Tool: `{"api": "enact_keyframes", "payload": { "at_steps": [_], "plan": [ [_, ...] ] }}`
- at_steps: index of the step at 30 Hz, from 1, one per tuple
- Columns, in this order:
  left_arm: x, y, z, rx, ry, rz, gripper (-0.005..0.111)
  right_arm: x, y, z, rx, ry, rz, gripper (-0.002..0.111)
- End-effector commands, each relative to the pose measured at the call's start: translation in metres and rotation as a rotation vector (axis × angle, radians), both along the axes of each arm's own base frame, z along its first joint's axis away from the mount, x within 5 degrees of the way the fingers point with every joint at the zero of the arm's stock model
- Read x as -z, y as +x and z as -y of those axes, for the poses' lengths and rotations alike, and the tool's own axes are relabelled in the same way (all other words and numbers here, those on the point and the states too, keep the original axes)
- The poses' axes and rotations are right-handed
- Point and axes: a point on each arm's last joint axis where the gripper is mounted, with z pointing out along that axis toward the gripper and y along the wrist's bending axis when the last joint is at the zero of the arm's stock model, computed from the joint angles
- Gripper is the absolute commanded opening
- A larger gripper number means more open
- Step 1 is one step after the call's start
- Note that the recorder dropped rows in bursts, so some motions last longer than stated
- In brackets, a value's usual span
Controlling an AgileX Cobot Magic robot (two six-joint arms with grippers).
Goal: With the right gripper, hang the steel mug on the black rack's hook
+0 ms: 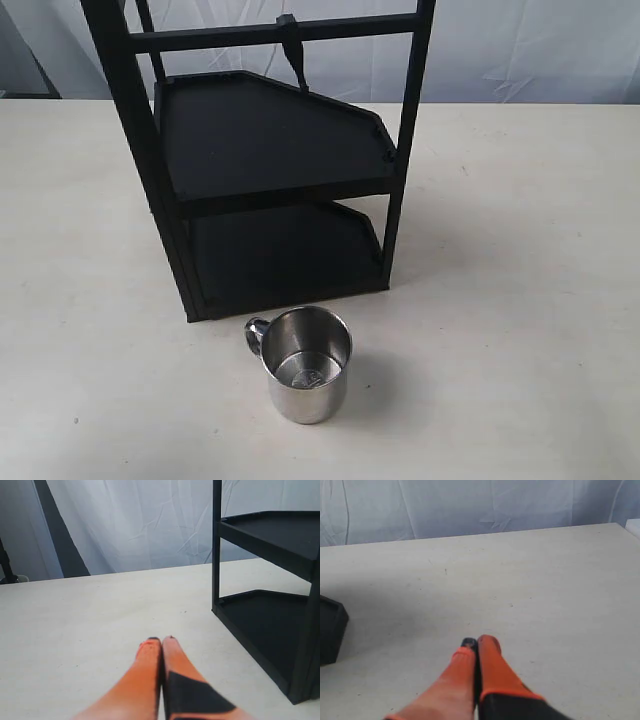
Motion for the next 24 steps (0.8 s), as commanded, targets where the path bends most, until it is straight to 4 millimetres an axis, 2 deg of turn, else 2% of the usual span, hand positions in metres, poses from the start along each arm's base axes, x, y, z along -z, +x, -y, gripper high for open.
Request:
{"api": "enact_keyframes", "payload": {
  "at_steps": [1,4,6,9,12,14,17,19,24],
  "plan": [
    [0.001,0.0,0.0,0.005,0.007,-0.001,0.001,0.0,0.0,0.001,0.004,-0.04,0.019,-0.001],
    [0.001,0.0,0.0,0.005,0.007,-0.001,0.001,-0.011,0.003,0.002,0.006,-0.061,0.14,-0.001],
    [0.001,0.0,0.0,0.005,0.007,-0.001,0.001,-0.023,0.004,0.001,0.027,0.093,0.273,-0.001],
    [0.001,0.0,0.0,0.005,0.007,-0.001,0.001,-0.045,0.002,0.008,0.108,0.486,0.517,-0.001],
    [0.001,0.0,0.0,0.005,0.007,-0.001,0.001,-0.053,-0.002,0.018,0.189,0.92,0.643,-0.001],
    [0.001,0.0,0.0,0.005,0.007,-0.001,0.001,-0.056,-0.004,0.022,0.2,1.014,0.7,-0.001],
    [0.001,0.0,0.0,0.005,0.007,-0.001,0.001,-0.06,-0.005,0.021,0.182,1.03,0.711,-0.001],
    [0.001,0.0,0.0,0.005,0.007,-0.001,0.001,-0.078,-0.006,0.016,0.133,0.997,0.689,-0.001],
    [0.001,0.0,0.0,0.005,0.007,-0.001,0.001,-0.138,0.003,-0.001,0.022,0.557,0.449,-0.001]
  ]
}}
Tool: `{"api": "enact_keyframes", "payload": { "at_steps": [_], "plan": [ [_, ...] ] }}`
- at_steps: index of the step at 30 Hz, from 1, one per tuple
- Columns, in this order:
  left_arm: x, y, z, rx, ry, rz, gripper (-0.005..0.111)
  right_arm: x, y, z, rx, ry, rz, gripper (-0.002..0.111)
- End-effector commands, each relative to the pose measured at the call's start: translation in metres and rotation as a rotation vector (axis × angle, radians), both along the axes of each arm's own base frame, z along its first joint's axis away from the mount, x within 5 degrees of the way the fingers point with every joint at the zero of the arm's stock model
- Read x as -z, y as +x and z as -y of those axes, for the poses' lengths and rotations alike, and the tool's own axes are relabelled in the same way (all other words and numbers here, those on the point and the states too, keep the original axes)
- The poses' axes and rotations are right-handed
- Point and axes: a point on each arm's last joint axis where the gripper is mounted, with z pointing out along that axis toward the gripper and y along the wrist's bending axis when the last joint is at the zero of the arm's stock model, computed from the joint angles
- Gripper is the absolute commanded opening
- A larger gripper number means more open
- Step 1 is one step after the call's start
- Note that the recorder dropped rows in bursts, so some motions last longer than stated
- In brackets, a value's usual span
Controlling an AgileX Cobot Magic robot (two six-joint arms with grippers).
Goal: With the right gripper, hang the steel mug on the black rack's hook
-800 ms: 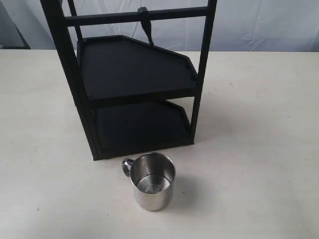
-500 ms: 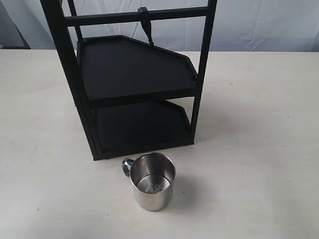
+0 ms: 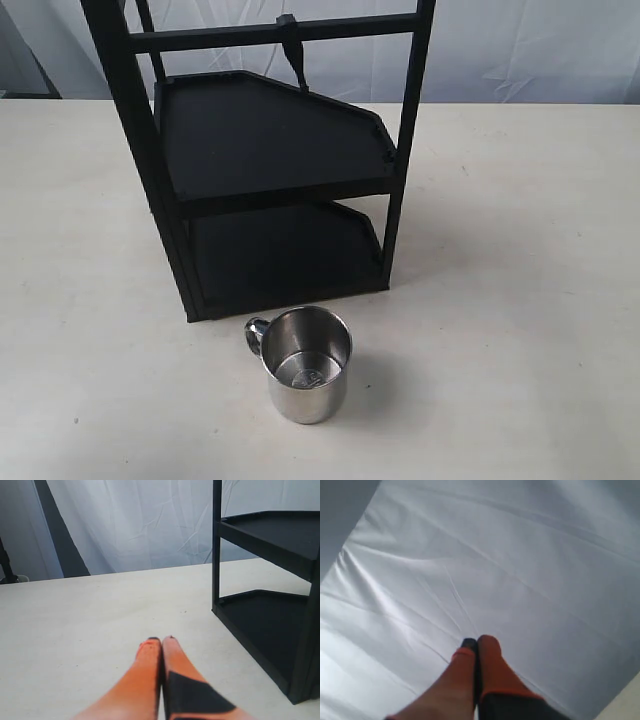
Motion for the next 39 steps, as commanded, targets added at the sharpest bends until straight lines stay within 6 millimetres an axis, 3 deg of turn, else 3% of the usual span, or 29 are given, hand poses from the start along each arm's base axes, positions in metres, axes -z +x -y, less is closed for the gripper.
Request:
{"api": "enact_keyframes", "payload": {
  "at_steps": [1,6,10,13,16,18,28,33,35,39],
  "plan": [
    [0.001,0.0,0.0,0.005,0.007,-0.001,0.001,-0.047,0.012,-0.014,-0.066,-0.414,-0.22,-0.001],
    [0.001,0.0,0.0,0.005,0.007,-0.001,0.001,-0.099,0.055,-0.012,-0.113,-0.777,-0.592,-0.001],
    [0.001,0.0,0.0,0.005,0.007,-0.001,0.001,-0.103,0.089,-0.009,-0.238,-0.982,-0.91,-0.001],
    [0.001,0.0,0.0,0.005,0.007,-0.001,0.001,-0.081,0.111,-0.016,-0.486,-1.033,-1.101,-0.001],
    [0.001,0.0,0.0,0.005,0.007,-0.001,0.001,-0.056,0.125,-0.038,-0.785,-0.974,-1.172,-0.001],
    [0.001,0.0,0.0,0.005,0.007,-0.001,0.001,-0.043,0.13,-0.053,-0.879,-0.978,-1.177,-0.001],
    [0.001,0.0,0.0,0.005,0.007,-0.001,0.001,0.006,0.144,-0.134,-0.898,-0.982,-1.339,-0.001],
    [0.001,0.0,0.0,0.005,0.007,-0.001,0.001,0.042,0.151,-0.173,-1.043,-0.948,-1.397,0.0],
    [0.001,0.0,0.0,0.005,0.007,-0.001,0.001,0.053,0.152,-0.183,-1.119,-0.934,-1.396,0.007],
    [0.001,0.0,0.0,0.005,0.007,-0.001,0.001,0.067,0.155,-0.199,-1.261,-0.907,-1.365,0.042]
  ]
}}
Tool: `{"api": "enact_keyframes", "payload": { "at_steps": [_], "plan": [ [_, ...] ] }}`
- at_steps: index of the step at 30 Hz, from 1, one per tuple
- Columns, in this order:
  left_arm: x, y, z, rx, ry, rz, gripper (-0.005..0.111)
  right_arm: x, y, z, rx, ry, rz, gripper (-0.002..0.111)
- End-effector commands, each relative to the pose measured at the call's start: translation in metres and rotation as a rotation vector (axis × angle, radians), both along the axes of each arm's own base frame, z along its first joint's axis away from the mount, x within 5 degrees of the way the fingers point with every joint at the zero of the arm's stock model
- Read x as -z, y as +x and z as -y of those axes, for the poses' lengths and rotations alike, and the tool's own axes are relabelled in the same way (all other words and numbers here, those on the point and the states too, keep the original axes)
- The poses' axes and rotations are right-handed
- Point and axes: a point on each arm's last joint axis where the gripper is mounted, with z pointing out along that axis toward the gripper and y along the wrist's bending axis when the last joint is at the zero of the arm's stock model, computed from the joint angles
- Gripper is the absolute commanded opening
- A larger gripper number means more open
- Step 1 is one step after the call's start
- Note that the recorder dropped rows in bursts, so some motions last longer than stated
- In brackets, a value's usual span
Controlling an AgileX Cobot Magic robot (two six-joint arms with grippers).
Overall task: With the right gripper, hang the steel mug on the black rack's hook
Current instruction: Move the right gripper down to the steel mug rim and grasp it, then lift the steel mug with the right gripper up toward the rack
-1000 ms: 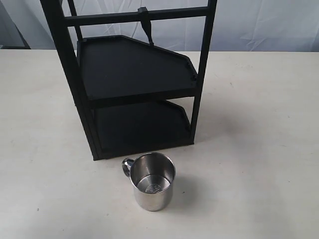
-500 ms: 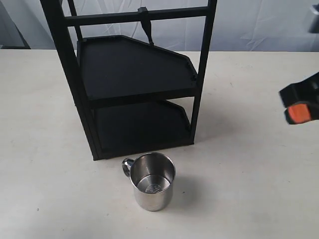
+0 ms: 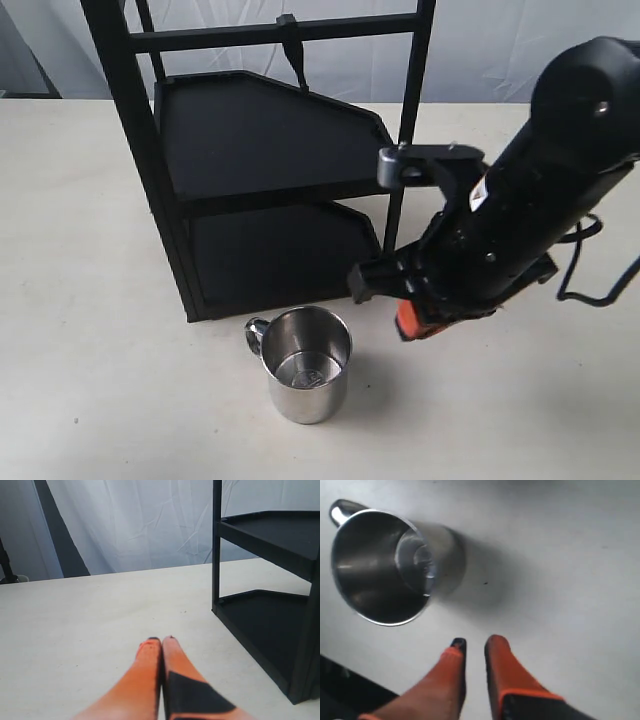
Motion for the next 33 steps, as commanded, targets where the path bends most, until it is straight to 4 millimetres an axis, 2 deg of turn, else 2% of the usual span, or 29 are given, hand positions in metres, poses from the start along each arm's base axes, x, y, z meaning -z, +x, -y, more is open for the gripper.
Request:
{"api": "enact_keyframes", "payload": {
  "at_steps": [1,3,10,17,24,25,26,29,33],
  "plan": [
    [0.001,0.0,0.0,0.005,0.007,-0.001,0.001,0.013,0.004,-0.014,-0.058,0.075,-0.026,0.049],
    [0.001,0.0,0.0,0.005,0.007,-0.001,0.001,0.017,0.008,-0.016,-0.037,0.078,-0.012,0.057],
    [0.001,0.0,0.0,0.005,0.007,-0.001,0.001,0.033,0.02,-0.023,0.061,0.101,-0.008,0.055],
    [0.001,0.0,0.0,0.005,0.007,-0.001,0.001,0.048,0.023,-0.027,0.083,0.092,-0.053,0.055],
    [0.001,0.0,0.0,0.005,0.007,-0.001,0.001,0.067,0.014,-0.044,0.047,0.069,-0.091,0.055],
    [0.001,0.0,0.0,0.005,0.007,-0.001,0.001,0.067,0.014,-0.044,0.047,0.068,-0.094,0.054],
    [0.001,0.0,0.0,0.005,0.007,-0.001,0.001,0.067,0.013,-0.044,0.044,0.065,-0.097,0.045],
    [0.001,0.0,0.0,0.005,0.007,-0.001,0.001,0.067,0.012,-0.043,0.038,0.059,-0.113,0.001],
    [0.001,0.0,0.0,0.005,0.007,-0.001,0.001,0.065,0.006,-0.042,-0.009,0.049,-0.156,0.0]
  ]
}}
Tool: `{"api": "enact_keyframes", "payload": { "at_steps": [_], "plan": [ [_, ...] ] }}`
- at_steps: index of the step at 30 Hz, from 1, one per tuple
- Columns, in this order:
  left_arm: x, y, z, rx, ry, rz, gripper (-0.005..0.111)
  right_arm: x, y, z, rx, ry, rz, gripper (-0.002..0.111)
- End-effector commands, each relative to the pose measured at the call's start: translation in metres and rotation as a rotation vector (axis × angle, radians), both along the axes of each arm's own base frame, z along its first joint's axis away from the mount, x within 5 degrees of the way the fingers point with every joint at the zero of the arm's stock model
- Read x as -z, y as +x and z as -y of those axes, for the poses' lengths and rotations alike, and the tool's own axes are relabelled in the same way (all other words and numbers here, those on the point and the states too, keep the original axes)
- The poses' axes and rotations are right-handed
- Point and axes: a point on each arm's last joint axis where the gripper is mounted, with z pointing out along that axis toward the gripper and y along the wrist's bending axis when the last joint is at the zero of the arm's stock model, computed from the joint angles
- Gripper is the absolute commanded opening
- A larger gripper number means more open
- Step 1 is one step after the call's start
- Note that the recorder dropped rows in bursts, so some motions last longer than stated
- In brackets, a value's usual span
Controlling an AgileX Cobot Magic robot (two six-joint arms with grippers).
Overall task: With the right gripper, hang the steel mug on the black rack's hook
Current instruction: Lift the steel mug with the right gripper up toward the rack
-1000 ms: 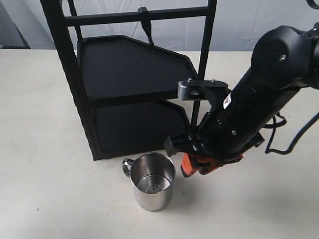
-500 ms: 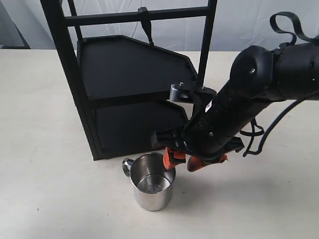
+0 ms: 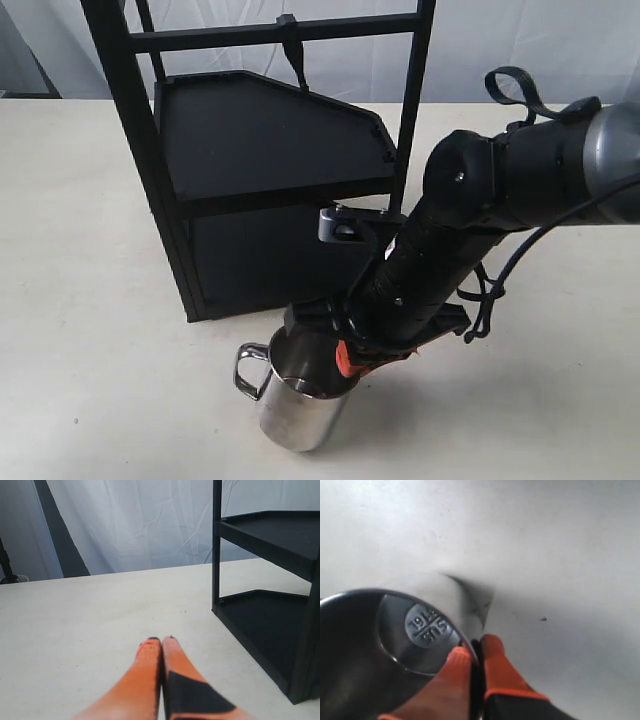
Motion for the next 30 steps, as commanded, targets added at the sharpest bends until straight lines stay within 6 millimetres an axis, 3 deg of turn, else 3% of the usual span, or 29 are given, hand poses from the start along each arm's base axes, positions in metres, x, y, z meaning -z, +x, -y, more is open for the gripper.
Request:
{"api": "enact_keyframes", "payload": {
  "at_steps": [1,10,13,19,26,30],
  "plan": [
    [0.001,0.0,0.0,0.005,0.007,-0.001,0.001,-0.005,-0.006,0.001,-0.061,0.0,-0.026,0.0],
    [0.001,0.0,0.0,0.005,0.007,-0.001,0.001,-0.076,-0.016,0.007,-0.019,0.208,0.173,-0.001],
    [0.001,0.0,0.0,0.005,0.007,-0.001,0.001,-0.106,-0.015,0.02,0.062,0.302,0.253,-0.001],
    [0.001,0.0,0.0,0.005,0.007,-0.001,0.001,-0.124,-0.001,0.049,0.184,0.349,0.31,-0.001],
    [0.001,0.0,0.0,0.005,0.007,-0.001,0.001,-0.139,0.009,0.057,0.22,0.524,0.338,-0.001],
    [0.001,0.0,0.0,0.005,0.007,-0.001,0.001,-0.14,0.014,0.064,0.251,0.536,0.346,-0.001]
  ]
}}
